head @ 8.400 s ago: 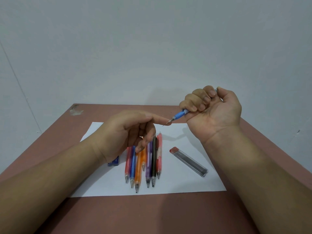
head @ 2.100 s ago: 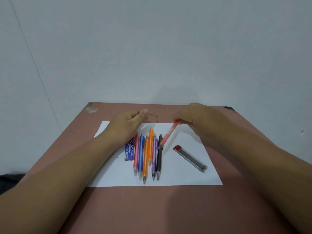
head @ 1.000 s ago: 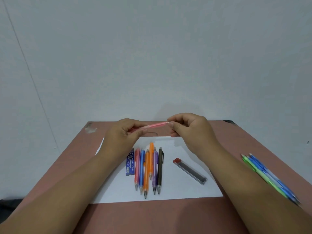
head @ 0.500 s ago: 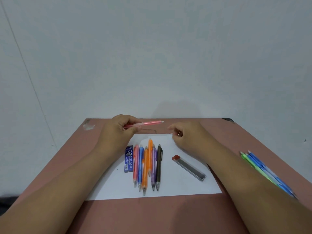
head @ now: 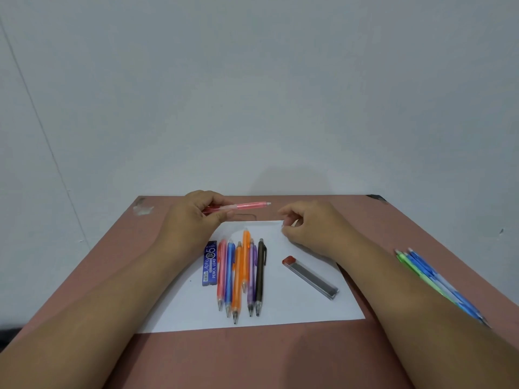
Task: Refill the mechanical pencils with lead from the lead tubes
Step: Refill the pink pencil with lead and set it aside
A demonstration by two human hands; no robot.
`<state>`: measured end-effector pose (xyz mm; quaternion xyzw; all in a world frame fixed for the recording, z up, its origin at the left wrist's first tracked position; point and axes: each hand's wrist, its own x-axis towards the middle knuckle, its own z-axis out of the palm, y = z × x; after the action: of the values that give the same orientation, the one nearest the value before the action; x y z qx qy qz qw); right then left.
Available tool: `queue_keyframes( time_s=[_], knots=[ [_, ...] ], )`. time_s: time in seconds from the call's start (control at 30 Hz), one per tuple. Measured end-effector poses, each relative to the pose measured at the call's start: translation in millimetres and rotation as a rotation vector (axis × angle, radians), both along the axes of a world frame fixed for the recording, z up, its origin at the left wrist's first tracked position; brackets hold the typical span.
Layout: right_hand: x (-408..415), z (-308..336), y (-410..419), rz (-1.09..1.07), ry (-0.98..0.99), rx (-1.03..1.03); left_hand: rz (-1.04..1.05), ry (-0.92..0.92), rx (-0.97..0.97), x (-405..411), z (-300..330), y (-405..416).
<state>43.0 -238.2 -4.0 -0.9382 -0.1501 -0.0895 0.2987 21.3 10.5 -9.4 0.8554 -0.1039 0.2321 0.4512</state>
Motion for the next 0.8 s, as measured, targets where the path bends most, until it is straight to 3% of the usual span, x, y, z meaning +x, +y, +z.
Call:
queue_keyframes(
  time_s=[0.27, 0.8],
  knots=[
    [-13, 10, 7, 0.042, -0.109, 0.4, -0.003, -0.003, 0.029, -3, 1, -1],
    [-18, 12, 15, 0.048, -0.078, 0.419, -0.027, 0.018, 0.032, 0, 0, -1]
  ],
)
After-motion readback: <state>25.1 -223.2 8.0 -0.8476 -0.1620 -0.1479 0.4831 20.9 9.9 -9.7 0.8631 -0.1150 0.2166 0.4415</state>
